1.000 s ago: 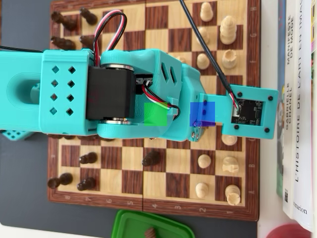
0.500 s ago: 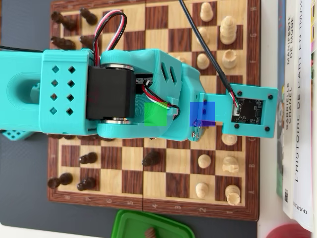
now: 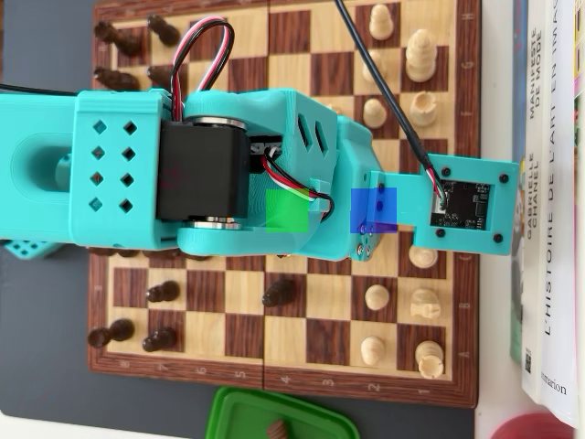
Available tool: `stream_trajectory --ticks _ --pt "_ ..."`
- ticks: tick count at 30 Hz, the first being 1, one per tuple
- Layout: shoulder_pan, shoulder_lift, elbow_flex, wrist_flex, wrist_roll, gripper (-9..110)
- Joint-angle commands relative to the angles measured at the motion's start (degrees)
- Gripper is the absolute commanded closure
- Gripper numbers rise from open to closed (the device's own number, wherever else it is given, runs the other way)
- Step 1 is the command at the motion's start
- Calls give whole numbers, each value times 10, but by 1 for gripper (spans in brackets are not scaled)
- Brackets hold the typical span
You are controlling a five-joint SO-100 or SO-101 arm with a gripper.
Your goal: Play chess
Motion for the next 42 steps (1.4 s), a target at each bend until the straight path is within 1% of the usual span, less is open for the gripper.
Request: stream_trajectory --ticks 1,11,15,22,42 --pt "3 18 -28 -3 -4 89" --pt "2 18 -26 -4 -4 90" --pt "3 18 -26 -4 -4 96" --pt "4 19 -25 -4 -4 96" --pt "6 210 129 -5 -3 96"
